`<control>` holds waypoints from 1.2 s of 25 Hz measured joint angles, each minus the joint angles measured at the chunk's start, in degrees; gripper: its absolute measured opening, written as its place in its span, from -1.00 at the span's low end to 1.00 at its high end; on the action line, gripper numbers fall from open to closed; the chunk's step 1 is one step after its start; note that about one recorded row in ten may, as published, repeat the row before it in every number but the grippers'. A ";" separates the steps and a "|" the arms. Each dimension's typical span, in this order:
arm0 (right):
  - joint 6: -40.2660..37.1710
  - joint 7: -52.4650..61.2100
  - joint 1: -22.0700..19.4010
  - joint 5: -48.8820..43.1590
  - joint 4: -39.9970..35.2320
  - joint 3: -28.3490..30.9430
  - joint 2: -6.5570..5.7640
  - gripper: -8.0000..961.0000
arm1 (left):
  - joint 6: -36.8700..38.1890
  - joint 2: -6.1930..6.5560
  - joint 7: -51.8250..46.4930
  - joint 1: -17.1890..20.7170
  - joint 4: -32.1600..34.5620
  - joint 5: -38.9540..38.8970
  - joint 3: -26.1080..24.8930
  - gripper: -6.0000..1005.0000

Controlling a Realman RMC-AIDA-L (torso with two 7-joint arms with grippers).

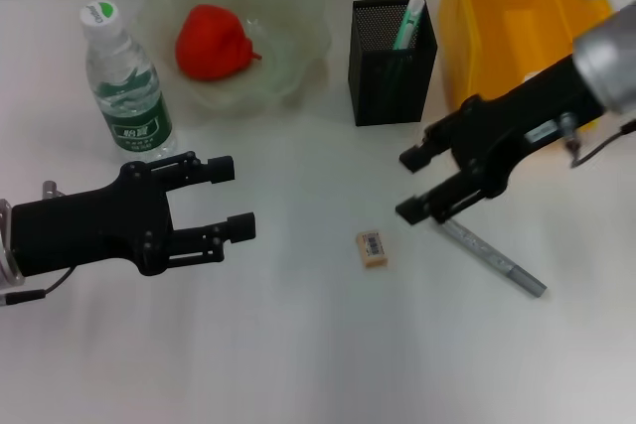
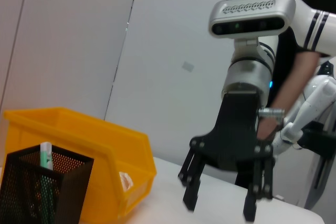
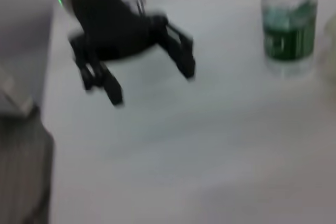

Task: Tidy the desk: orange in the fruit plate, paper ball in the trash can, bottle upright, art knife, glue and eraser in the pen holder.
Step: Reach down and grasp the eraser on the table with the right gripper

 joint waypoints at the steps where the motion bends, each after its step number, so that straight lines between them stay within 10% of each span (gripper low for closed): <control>1: 0.57 -0.27 0.70 -2.20 -0.27 -0.52 0.76 0.52 | -0.03 -0.04 0.01 -0.01 0.00 0.02 0.00 0.57; 10: 7.68 -1.95 1.62 -4.30 -0.27 -15.69 1.64 0.51 | -0.96 0.05 -0.26 -0.02 0.00 0.10 -0.20 0.57; 30: 21.48 -10.53 1.49 0.91 6.43 -29.12 1.99 0.46 | -3.09 -0.35 -0.90 0.34 -0.43 0.22 -0.44 0.57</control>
